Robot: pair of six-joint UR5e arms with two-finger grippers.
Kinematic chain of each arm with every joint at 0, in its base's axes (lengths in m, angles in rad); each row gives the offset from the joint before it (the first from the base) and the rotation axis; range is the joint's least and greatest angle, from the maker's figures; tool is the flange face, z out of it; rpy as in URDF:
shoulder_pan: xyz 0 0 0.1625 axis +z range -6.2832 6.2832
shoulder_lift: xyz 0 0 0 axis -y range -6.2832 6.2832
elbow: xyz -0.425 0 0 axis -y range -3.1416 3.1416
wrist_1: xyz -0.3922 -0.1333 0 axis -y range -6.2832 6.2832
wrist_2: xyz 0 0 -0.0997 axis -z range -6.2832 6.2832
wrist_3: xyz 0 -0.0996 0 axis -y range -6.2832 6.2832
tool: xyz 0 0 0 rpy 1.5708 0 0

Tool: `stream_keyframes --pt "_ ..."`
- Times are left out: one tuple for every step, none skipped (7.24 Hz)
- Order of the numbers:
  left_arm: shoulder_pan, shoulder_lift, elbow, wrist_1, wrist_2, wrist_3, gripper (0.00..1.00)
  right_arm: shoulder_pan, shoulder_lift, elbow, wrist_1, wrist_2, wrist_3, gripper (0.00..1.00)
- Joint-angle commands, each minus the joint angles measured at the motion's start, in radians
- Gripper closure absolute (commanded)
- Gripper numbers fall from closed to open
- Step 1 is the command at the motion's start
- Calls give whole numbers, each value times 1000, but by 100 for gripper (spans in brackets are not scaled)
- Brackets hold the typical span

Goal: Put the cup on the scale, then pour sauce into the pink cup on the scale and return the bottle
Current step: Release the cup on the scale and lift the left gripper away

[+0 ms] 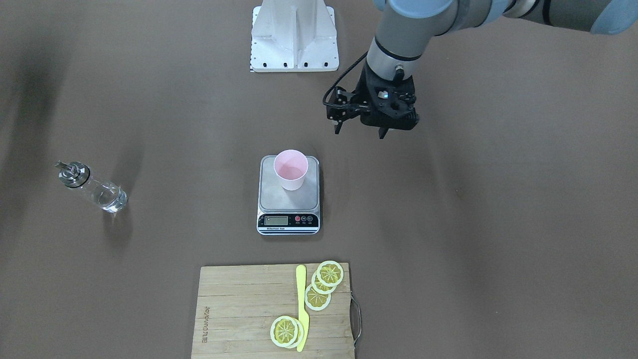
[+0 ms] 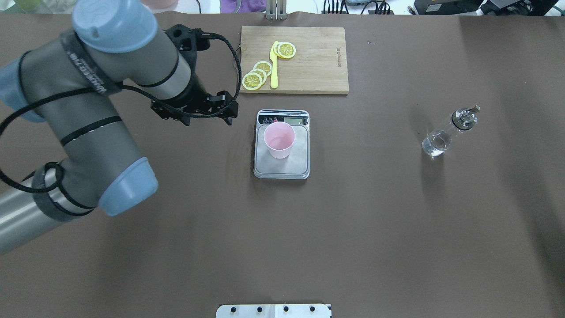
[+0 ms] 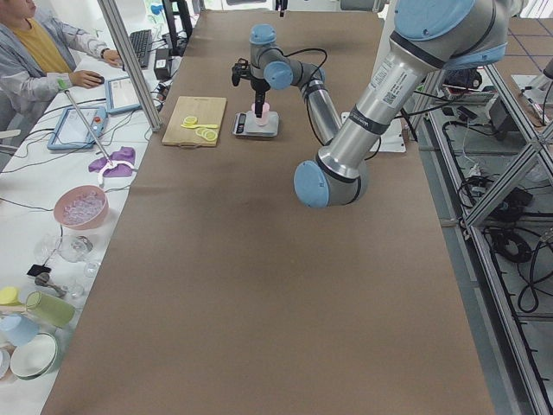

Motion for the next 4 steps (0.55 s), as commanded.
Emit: stream_keyframes --pt "-60 89 -63 6 -9 78 3 -142 103 -6 139 -30 10 10" --pt "-61 100 -57 6 -9 90 3 -188 130 -18 146 -27 12 11" --pt "-66 112 -58 5 -5 89 3 -228 154 -20 184 -29 0 23" --pt "-87 132 -64 5 -3 89 3 -249 143 -40 295 -67 -12 17"
